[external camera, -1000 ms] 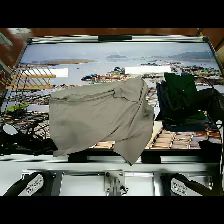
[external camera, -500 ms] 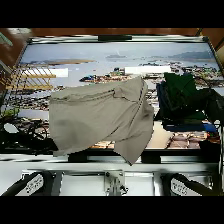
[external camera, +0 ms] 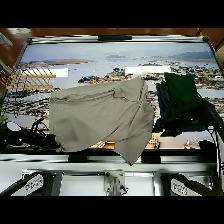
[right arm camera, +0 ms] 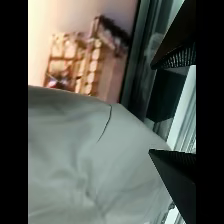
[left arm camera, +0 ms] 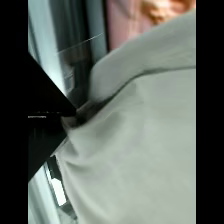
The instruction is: Fold the shirts.
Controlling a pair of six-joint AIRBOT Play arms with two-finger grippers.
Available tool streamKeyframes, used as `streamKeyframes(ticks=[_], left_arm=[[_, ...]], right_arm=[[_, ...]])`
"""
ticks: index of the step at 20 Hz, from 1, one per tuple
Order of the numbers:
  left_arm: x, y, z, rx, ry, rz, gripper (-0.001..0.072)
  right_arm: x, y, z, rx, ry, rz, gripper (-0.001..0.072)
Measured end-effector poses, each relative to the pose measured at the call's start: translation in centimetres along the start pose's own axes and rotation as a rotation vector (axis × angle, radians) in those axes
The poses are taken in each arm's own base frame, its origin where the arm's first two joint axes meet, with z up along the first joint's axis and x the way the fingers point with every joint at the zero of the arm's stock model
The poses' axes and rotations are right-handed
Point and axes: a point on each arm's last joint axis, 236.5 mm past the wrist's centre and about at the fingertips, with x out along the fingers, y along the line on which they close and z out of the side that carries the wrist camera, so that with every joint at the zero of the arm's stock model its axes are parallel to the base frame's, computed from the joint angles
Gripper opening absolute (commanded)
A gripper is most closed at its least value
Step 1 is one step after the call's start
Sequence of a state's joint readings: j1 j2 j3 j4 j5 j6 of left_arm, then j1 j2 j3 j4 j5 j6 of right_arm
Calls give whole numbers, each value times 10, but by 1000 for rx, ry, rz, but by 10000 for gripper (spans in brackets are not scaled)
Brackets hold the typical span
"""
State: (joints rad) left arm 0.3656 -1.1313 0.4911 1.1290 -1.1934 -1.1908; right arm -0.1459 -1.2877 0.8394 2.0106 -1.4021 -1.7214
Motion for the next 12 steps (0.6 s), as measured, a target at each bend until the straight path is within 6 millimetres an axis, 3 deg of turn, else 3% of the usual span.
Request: streamKeyframes(ticks=[3, 4, 7, 10, 12], left_arm=[[-12, 5, 19, 37, -59, 36, 35], [-16, 4, 23, 45, -66, 40, 35], [-24, -3, 28, 57, -73, 21, 35], [-32, -8, 32, 68, -80, 12, 35], [-44, -12, 43, 87, -109, 16, 36]], right_arm=[[19, 2, 4, 8, -11, 7, 606], [26, 2, 6, 6, -11, 6, 569], [47, 8, 10, -14, 0, -6, 48], [52, 15, 17, -46, -24, -14, 50], [36, 27, 30, -105, -96, -15, 50]])
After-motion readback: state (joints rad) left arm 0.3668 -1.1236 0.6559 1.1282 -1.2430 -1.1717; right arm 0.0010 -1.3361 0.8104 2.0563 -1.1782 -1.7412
